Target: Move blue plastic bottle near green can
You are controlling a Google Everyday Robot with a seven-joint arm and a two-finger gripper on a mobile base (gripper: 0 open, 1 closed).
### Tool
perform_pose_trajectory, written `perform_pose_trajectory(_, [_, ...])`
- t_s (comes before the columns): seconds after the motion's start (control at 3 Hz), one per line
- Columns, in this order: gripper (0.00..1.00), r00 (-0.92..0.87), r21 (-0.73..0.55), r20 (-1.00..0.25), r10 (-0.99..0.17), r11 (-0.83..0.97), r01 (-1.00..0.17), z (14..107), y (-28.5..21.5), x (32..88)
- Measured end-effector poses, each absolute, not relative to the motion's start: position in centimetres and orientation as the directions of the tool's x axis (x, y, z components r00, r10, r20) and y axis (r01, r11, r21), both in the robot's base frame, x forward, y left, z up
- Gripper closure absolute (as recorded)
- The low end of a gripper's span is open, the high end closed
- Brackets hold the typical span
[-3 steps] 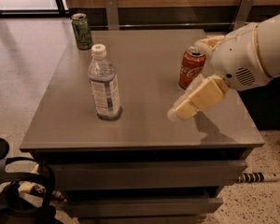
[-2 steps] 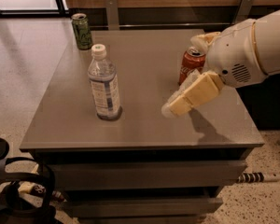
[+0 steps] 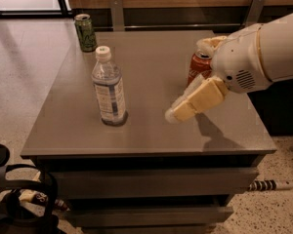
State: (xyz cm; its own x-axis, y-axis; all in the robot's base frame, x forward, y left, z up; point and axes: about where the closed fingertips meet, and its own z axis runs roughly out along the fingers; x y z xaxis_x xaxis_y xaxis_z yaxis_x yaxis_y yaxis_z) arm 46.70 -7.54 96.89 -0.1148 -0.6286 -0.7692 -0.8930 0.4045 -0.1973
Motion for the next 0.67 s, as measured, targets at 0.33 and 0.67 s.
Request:
perform_pose_trajectory(0.33, [0.0,-0.07,-0.192,-0.814,-0.576,0.381,-0.904,94.7,-4.9,48.5])
perform_pose_trajectory(0.67, [0.0,-0.023,-0.176,-0.862,-0.507,0.342,-0.923,92.6,-1.6,50.3])
